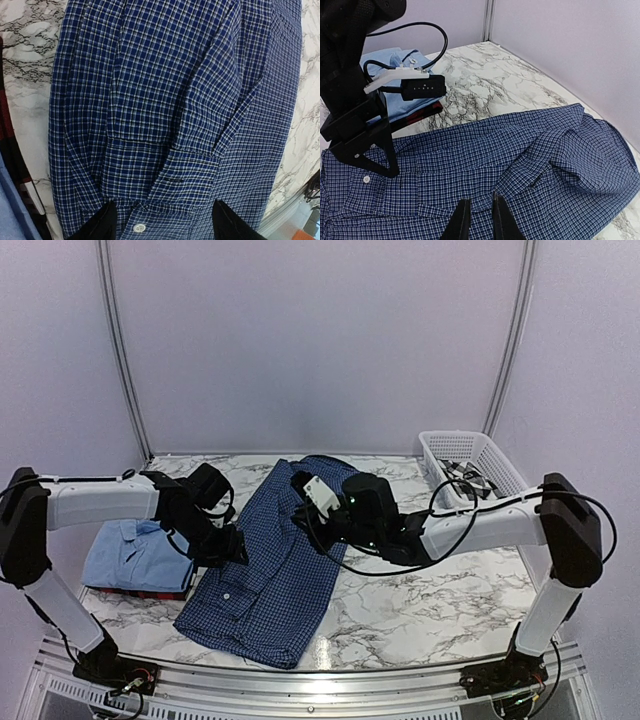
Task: Fold and stack the long sleeve shirts
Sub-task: Pick up the sleeve from the rectangle-folded shirt.
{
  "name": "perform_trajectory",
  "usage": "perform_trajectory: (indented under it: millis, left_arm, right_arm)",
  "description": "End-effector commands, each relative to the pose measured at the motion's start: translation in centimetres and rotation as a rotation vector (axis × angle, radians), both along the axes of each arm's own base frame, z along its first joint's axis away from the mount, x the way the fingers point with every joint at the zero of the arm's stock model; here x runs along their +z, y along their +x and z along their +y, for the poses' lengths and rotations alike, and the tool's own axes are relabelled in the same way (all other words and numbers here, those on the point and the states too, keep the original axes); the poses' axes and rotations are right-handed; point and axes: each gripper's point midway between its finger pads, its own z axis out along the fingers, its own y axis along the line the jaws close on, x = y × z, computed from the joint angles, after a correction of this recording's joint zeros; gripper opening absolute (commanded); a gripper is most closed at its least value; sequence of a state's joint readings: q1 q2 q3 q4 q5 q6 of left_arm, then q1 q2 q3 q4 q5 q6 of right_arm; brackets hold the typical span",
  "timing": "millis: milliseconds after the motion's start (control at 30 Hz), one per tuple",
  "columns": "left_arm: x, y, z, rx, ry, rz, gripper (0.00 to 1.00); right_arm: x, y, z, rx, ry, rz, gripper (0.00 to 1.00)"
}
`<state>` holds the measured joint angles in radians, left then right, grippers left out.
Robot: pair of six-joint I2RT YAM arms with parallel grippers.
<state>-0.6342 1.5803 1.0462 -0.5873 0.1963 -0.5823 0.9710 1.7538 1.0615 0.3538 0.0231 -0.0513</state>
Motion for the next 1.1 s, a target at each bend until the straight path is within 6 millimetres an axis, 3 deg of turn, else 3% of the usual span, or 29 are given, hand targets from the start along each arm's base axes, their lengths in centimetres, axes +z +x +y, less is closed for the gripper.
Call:
perform_trajectory:
  millis: [0, 233, 400, 567, 900, 1067]
  left_arm:
    - [-1.0, 0.9, -0.6, -0.03, 0.01, -0.005, 0.67]
    - [-2.9, 1.6, 0.1, -0.01, 0.06, 0.001, 0.74]
    - [-3.9, 1.6, -0.3, -0.015, 0.053, 0.025, 0.72]
    - [-4.0, 1.5, -0.4, -0.021, 0.05, 0.029, 0.62]
    - [-3.6, 1.5, -0.9, -0.024, 0.021, 0.033, 0.29]
    - [-3.9, 1.1, -0.7, -0.033, 0.025, 0.045, 0.22]
  right_arm:
    - [1.9, -0.1, -0.4, -0.01, 0.048, 0.001, 0.14]
    - [1.9, 0.2, -1.1, -0.034, 0.042, -0.007, 0.14]
    - [2.0, 0.2, -1.0, -0.037, 0.044, -0.008, 0.14]
    - [2.1, 0.3, -1.1, -0.042, 0.045, -0.01, 0.14]
    - [2.0, 0.5, -1.0, -0.045, 0.046, -0.009, 0.14]
    - [1.9, 0.6, -1.0, -0.049, 0.042, -0.007, 0.14]
